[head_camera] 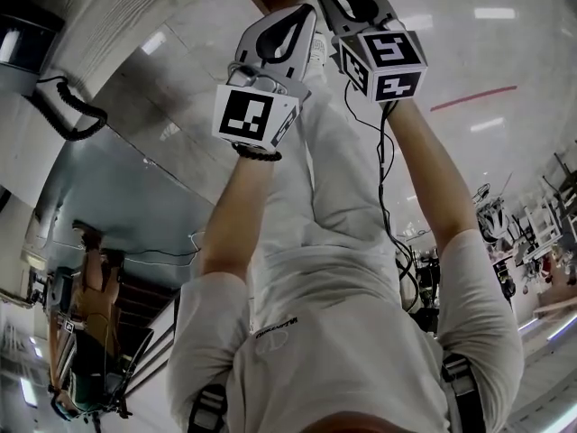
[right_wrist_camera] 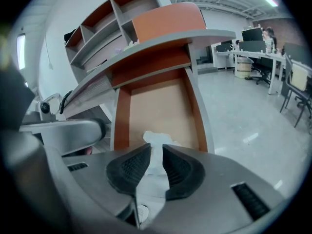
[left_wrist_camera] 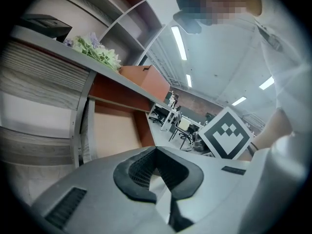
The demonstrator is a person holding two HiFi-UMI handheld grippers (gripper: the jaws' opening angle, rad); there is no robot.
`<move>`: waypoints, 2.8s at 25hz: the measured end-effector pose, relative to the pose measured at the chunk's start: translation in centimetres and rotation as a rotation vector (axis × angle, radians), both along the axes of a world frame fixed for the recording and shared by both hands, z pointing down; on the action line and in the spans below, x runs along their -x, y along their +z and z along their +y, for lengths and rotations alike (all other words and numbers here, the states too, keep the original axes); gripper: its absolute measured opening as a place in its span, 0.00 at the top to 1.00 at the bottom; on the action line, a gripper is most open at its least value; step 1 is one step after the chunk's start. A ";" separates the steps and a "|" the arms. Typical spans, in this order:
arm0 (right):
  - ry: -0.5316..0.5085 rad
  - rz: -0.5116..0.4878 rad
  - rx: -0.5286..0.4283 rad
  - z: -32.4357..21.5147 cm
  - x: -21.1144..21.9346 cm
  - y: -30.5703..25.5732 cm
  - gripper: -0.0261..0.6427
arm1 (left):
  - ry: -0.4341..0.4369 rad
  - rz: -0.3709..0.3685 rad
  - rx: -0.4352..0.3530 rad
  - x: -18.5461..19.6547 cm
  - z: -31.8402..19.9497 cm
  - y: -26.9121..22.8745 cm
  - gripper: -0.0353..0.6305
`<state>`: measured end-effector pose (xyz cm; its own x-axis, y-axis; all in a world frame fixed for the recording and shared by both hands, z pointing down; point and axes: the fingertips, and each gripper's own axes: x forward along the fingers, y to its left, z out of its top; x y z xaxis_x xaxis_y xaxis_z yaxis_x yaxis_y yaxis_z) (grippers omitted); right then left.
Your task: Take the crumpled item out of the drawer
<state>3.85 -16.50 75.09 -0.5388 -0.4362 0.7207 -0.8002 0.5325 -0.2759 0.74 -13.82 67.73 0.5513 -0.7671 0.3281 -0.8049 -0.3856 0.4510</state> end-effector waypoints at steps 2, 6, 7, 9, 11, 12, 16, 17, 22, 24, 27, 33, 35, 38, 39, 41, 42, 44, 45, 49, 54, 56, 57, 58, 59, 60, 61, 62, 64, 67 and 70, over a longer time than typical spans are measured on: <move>-0.012 0.017 -0.007 -0.5 -0.2 0.0 0.84 | 0.002 -0.001 0.000 -0.3 -0.3 -0.2 0.95; -0.067 0.046 0.014 -0.9 0.2 0.5 0.74 | 0.006 -0.002 -0.006 -0.7 -0.8 -0.6 0.95; -0.079 0.056 0.018 -0.9 0.4 0.7 0.74 | 0.006 -0.002 -0.006 -0.7 -0.8 -0.6 0.95; -0.098 0.079 0.017 -0.9 0.7 1.1 0.74 | 0.006 -0.002 -0.005 -0.6 -0.8 -0.5 0.95; -0.107 0.093 0.020 -0.9 0.9 1.4 0.74 | 0.003 -0.002 -0.003 -0.5 -0.8 -0.5 0.95; -0.110 0.099 0.025 -1.0 1.0 1.6 0.74 | 0.001 -0.001 -0.002 -0.5 -0.8 -0.5 0.95; -0.116 0.117 0.047 -1.0 1.5 2.7 0.74 | -0.006 0.000 0.003 0.1 -0.6 0.2 0.95; -0.116 0.118 0.054 -1.0 1.7 3.0 0.74 | -0.008 0.000 0.005 0.3 -0.5 0.4 0.95; -0.126 0.140 0.061 -0.8 2.2 3.9 0.74 | -0.023 -0.006 0.017 1.6 -0.3 1.3 0.95; -0.132 0.155 0.053 -0.8 2.3 4.0 0.74 | -0.029 -0.008 0.020 2.1 -0.4 1.6 0.95; -0.140 0.188 0.054 -0.9 2.1 4.3 0.74 | -0.034 -0.010 0.017 2.3 -0.6 1.5 0.95; -0.126 0.215 0.056 -1.3 1.9 4.6 0.81 | -0.028 -0.005 0.008 2.2 -0.6 1.1 0.95; -0.125 0.219 0.054 -1.4 1.8 4.7 0.82 | -0.027 -0.003 0.010 2.2 -0.5 1.1 0.95; -0.123 0.232 0.045 -1.5 1.6 4.6 0.85 | -0.031 -0.002 0.015 2.3 -0.2 1.2 0.95; -0.122 0.236 0.041 -1.6 1.5 4.6 0.87 | -0.032 -0.002 0.016 2.3 -0.1 1.2 0.95; -0.122 0.243 0.033 -1.7 1.4 4.5 0.89 | -0.034 -0.003 0.016 2.3 -0.1 1.2 0.95; -0.123 0.247 0.028 -1.8 1.3 4.4 0.89 | -0.035 -0.003 0.015 2.3 -0.1 1.1 0.95; -0.126 0.254 0.019 -1.9 1.0 4.1 0.90 | -0.037 -0.003 0.012 2.1 -0.3 0.8 0.95; -0.125 0.255 0.015 -2.0 0.8 4.0 0.90 | -0.037 -0.003 0.011 2.0 -0.3 0.6 0.95; -0.107 0.243 0.018 -1.9 0.8 3.8 0.92 | -0.039 -0.003 0.010 2.2 -0.2 0.5 0.95; -0.080 0.210 0.012 -1.5 1.4 3.7 0.94 | -0.044 0.000 0.009 2.8 0.2 0.9 0.95; -0.078 0.203 0.008 -1.4 1.2 3.4 0.94 | -0.042 0.000 0.008 2.6 0.3 0.8 0.95; -0.078 0.203 0.005 -1.3 1.1 3.2 0.94 | -0.042 0.000 0.008 2.6 0.3 0.7 0.95; -0.076 0.204 0.001 -1.3 1.0 3.1 0.94 | -0.041 0.000 0.008 2.5 0.4 0.7 0.95; -0.074 0.204 -0.003 -1.3 1.0 2.9 0.94 | -0.041 0.001 0.008 2.5 0.5 0.7 0.95; -0.071 0.202 -0.005 -1.2 1.0 2.8 0.94 | -0.041 0.001 0.008 2.6 0.6 0.7 0.95; -0.067 0.198 -0.005 -1.2 0.9 2.6 0.94 | -0.040 0.000 0.007 2.6 0.6 0.7 0.95; -0.062 0.193 -0.005 -1.1 0.9 2.5 0.94 | -0.039 0.000 0.007 2.5 0.7 0.7 0.95; -0.055 0.185 -0.010 -1.1 0.8 2.0 0.94 | -0.036 -0.001 0.005 2.4 0.7 0.5 0.95; -0.049 0.181 -0.023 -1.1 0.6 1.5 0.94 | -0.033 -0.002 -0.002 2.2 0.7 0.1 0.95; -0.040 0.178 -0.037 -1.0 0.4 0.8 0.94 | -0.033 -0.004 -0.010 2.2 0.7 -0.3 0.95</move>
